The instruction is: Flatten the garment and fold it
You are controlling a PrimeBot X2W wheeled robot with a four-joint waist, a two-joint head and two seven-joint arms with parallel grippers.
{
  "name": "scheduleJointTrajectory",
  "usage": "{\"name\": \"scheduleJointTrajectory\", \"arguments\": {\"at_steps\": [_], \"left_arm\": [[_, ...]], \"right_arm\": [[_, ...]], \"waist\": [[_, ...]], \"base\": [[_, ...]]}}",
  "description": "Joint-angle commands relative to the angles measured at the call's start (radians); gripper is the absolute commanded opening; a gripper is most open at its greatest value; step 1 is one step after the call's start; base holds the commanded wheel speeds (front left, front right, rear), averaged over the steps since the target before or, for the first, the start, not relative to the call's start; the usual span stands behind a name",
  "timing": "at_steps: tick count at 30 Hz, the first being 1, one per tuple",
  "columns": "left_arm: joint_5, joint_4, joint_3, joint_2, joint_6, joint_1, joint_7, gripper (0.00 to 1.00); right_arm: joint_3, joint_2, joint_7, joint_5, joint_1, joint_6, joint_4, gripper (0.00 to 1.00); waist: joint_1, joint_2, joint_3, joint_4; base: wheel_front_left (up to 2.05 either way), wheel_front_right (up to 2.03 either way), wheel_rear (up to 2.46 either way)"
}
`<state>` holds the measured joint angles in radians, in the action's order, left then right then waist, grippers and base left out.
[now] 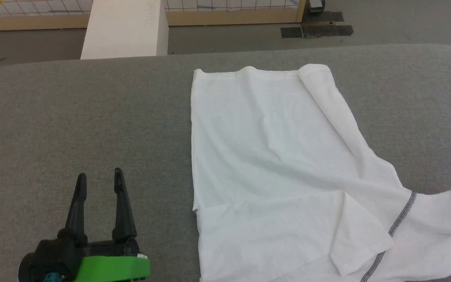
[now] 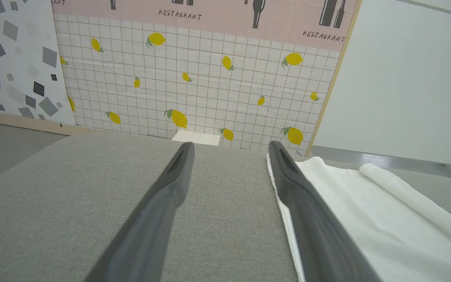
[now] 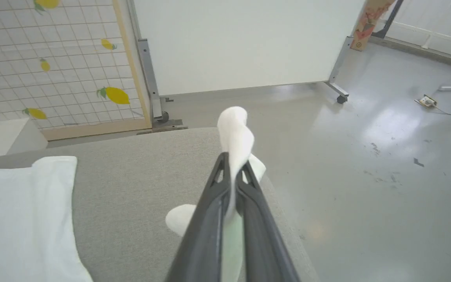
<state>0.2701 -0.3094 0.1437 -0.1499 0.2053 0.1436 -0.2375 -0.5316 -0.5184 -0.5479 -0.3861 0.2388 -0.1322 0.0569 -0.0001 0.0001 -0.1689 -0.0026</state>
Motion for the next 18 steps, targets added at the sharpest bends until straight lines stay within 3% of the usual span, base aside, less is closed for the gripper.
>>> {"name": "scheduleJointTrajectory", "arguments": {"at_steps": [1, 8, 10, 18], "left_arm": [[-0.001, -0.003, 0.002, -0.002, 0.005, 0.0, 0.004, 1.0], [-0.001, 0.008, 0.019, 0.003, 0.003, -0.008, 0.004, 1.0], [0.004, 0.015, 0.027, 0.005, 0.001, -0.012, 0.005, 1.0], [0.014, 0.024, 0.03, 0.005, -0.003, -0.014, 0.001, 1.0]], "right_arm": [[0.048, 0.015, -0.019, -0.027, -0.017, 0.002, 0.045, 0.0], [0.322, 0.078, -0.133, -0.118, -0.043, 0.002, 0.269, 0.0], [0.545, 0.144, -0.201, -0.12, -0.061, 0.002, 0.392, 0.0], [0.849, 0.202, -0.206, -0.122, -0.04, 0.002, 0.378, 0.0]], "waist": [[0.0001, -0.0001, -0.001, 0.01], [0.0001, -0.0001, 0.006, 0.04], [0.0001, -0.0001, 0.014, 0.062], [0.0001, -0.0001, 0.017, 0.097]], "base": [[0.0, 0.0, 0.0], [0.0, 0.0, 0.0], [0.0, 0.0, 0.0], [0.0, 0.0, 0.0]]}}
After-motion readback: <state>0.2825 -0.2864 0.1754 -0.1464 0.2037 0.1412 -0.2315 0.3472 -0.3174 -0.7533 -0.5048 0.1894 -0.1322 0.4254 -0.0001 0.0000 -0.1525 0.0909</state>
